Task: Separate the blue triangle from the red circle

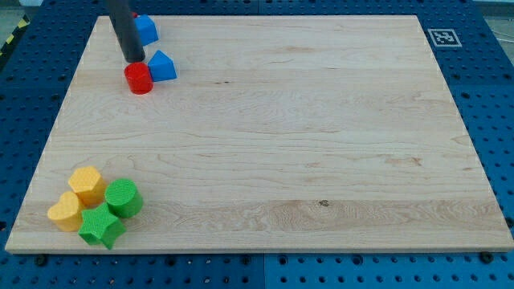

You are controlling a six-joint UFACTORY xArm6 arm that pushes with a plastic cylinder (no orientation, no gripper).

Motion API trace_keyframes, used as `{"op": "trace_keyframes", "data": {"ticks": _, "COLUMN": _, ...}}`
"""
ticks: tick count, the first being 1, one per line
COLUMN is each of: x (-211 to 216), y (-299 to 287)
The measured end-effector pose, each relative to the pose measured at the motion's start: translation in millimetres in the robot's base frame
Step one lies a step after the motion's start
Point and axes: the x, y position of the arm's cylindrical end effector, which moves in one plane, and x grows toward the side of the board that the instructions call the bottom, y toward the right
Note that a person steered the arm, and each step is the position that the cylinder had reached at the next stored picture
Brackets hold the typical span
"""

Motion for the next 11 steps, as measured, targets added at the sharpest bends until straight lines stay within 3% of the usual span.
{"op": "trace_keyframes", "data": {"ticks": 3, "x": 30.7, "y": 75.5}}
{"op": "trace_keyframes", "data": {"ticks": 7, "x": 91.1, "y": 114.8}}
{"op": "trace_keyframes", "data": {"ticks": 11, "x": 49.5, "y": 92.1}}
